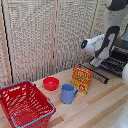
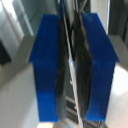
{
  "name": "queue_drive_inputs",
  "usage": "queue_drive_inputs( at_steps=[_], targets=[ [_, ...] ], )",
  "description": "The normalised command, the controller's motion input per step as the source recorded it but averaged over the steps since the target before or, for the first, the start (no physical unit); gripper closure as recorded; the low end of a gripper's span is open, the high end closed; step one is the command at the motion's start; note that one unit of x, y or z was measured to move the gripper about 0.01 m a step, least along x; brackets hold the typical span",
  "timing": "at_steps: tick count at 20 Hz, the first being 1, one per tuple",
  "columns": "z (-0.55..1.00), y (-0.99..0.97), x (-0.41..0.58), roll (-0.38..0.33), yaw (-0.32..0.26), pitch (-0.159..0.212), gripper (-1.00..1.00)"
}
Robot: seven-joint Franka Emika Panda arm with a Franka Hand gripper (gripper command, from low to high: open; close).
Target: Extend the gripper towards the oven tray handle. Grasp the handle and carefully pull the tray out of the oven. Move the gripper above the red bowl. Grab the red bowl gently. Lift the bowl and place it onto the oven tray.
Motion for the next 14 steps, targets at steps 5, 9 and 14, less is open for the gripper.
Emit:
queue_drive_inputs(
  at_steps=[5,9,14],
  targets=[
    [0.2,0.51,-0.002,-0.001,-0.051,0.0,1.0],
    [0.01,0.79,-0.081,-0.055,-0.05,-0.009,1.0],
    [0.0,0.86,-0.053,-0.069,-0.044,-0.025,1.0]
  ],
)
